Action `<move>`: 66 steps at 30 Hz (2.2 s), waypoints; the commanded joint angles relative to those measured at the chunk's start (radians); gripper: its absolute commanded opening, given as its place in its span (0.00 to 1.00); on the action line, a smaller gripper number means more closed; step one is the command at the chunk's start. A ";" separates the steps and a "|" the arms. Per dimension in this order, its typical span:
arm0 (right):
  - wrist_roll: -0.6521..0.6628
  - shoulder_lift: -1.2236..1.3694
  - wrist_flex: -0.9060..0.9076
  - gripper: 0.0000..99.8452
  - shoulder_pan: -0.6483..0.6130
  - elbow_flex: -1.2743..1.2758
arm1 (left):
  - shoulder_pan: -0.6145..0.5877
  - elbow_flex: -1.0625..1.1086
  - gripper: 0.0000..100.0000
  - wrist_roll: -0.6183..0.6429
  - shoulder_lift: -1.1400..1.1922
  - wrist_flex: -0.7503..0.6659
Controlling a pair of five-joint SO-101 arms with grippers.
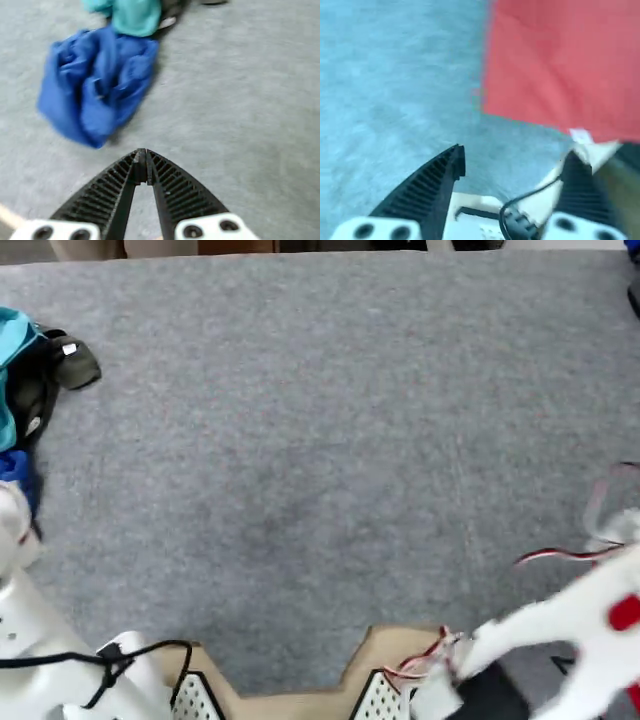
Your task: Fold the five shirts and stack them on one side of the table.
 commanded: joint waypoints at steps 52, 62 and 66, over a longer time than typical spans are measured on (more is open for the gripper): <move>-0.044 0.251 -0.256 0.01 -0.865 0.570 | 0.382 0.689 0.02 0.015 0.358 -0.244; -0.003 0.243 -0.244 0.01 -0.865 0.387 | 0.377 0.473 0.02 -0.005 0.346 -0.250; -0.003 0.251 -0.265 0.01 -0.866 0.193 | 0.385 0.252 0.02 0.072 0.357 -0.256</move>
